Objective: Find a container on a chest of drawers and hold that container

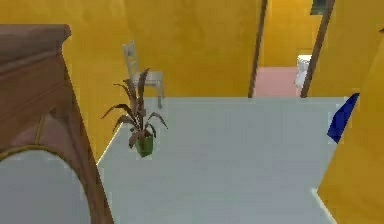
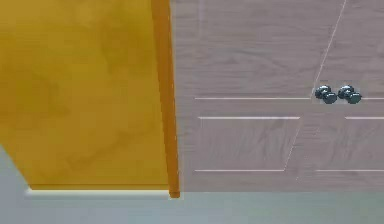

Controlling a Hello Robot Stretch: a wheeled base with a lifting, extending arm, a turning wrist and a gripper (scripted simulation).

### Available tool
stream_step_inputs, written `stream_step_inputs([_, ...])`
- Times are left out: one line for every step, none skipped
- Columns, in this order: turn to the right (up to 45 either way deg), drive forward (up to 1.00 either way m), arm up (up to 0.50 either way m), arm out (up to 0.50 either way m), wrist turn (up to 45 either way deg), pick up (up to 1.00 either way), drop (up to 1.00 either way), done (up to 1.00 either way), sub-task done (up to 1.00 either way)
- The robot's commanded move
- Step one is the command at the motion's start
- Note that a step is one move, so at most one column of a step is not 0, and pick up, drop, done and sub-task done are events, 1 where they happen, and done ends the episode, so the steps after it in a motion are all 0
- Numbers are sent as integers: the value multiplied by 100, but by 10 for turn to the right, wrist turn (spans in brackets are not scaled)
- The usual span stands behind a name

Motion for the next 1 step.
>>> stream_step_inputs([210, 0, 0, 0, 0, 0, 0, 0, 0])
